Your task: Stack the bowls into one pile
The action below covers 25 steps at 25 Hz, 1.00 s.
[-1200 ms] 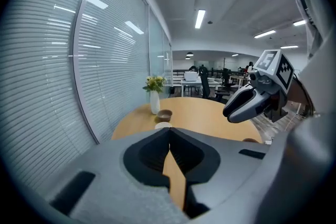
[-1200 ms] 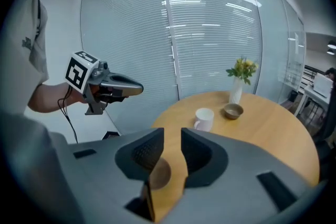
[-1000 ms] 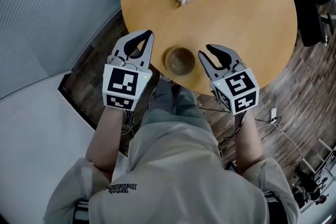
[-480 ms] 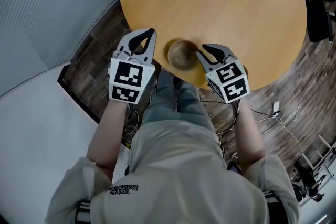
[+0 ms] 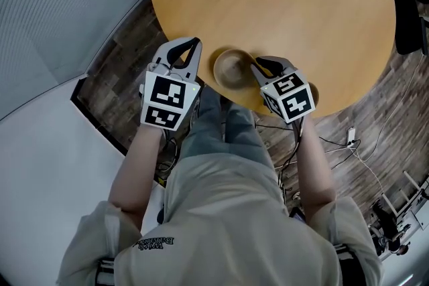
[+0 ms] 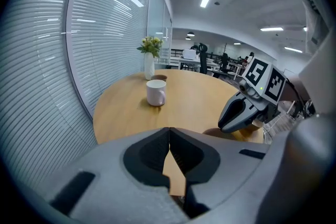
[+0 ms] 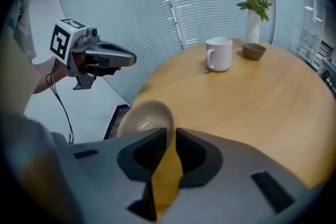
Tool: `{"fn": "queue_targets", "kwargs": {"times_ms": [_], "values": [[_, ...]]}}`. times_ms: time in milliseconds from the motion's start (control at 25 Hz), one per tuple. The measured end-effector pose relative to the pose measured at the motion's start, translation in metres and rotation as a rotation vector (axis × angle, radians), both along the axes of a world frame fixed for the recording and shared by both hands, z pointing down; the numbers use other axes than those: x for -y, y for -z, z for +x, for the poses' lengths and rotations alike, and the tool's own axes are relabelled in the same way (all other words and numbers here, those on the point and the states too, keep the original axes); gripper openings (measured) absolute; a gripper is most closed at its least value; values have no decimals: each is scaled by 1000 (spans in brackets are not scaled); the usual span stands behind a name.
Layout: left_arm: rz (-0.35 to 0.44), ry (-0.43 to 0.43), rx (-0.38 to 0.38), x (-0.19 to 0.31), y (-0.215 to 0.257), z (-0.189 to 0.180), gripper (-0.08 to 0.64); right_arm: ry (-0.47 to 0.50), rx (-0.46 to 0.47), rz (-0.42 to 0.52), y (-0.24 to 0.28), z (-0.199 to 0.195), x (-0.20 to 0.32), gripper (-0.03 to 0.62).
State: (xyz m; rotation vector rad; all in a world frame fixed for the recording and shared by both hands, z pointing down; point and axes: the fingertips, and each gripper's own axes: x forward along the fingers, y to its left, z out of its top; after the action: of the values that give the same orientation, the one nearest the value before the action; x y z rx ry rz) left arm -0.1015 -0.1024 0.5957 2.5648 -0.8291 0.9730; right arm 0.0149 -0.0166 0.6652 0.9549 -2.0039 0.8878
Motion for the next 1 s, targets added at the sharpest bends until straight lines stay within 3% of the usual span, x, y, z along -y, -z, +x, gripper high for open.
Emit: {"fn": "queue_targets", "kwargs": {"times_ms": [600,1000], "values": [[30,-46,28,2,8,3,21,-29,17,-21,1,-2,-3,32],[87,-33,2,16,43,9,21,-24,-42,76,45,20,16,29]]}}
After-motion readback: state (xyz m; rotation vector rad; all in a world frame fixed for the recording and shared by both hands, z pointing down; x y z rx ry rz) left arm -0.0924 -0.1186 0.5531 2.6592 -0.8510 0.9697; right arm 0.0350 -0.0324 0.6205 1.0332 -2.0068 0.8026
